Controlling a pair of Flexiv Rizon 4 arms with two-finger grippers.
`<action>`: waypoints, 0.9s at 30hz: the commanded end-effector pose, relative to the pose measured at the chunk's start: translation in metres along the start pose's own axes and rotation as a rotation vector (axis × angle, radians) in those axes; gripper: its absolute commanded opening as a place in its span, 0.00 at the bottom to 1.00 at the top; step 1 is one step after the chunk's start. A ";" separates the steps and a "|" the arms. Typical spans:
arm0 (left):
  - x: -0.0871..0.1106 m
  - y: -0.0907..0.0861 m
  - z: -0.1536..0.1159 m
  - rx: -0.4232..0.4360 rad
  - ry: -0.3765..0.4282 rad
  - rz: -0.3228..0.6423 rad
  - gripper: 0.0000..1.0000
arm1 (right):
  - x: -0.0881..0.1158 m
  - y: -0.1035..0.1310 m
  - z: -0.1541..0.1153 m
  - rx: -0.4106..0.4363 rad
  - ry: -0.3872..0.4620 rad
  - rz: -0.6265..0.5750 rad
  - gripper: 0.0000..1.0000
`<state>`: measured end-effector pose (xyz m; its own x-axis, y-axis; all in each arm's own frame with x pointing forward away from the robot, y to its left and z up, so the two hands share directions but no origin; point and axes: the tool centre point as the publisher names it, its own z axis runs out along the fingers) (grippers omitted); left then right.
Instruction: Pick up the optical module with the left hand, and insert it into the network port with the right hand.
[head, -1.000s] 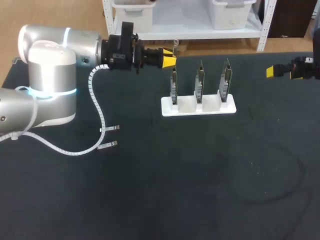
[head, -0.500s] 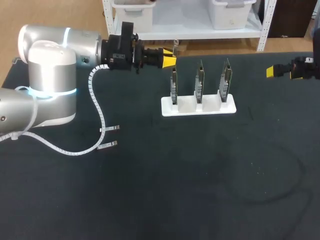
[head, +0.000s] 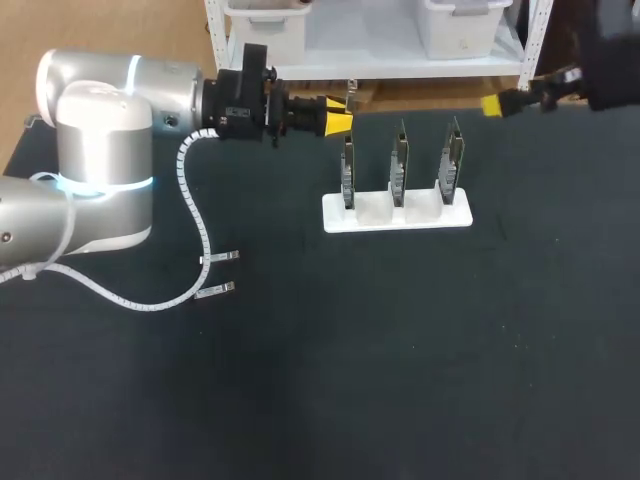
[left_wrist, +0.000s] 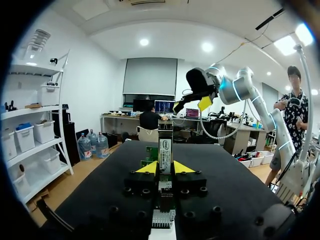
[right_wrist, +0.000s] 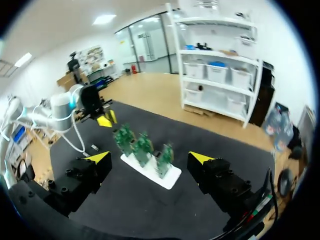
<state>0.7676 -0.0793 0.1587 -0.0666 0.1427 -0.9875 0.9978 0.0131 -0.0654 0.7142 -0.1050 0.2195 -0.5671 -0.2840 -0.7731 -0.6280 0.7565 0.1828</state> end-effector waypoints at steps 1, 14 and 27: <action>0.000 0.001 0.001 0.000 0.001 0.000 0.00 | -0.002 0.000 0.014 -0.288 0.030 -0.101 1.00; 0.000 0.001 0.001 0.000 0.001 0.000 0.00 | -0.002 0.000 0.014 -0.288 0.030 -0.101 1.00; 0.000 0.001 0.001 0.000 0.001 0.000 0.00 | -0.046 0.023 0.047 -0.441 0.019 -0.427 1.00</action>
<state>0.7676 -0.0793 0.1587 -0.0666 0.1428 -0.9875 0.9978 0.0131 -0.0654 0.7303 -0.0636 0.2349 -0.3277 -0.4863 -0.8100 -0.8622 0.5044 0.0460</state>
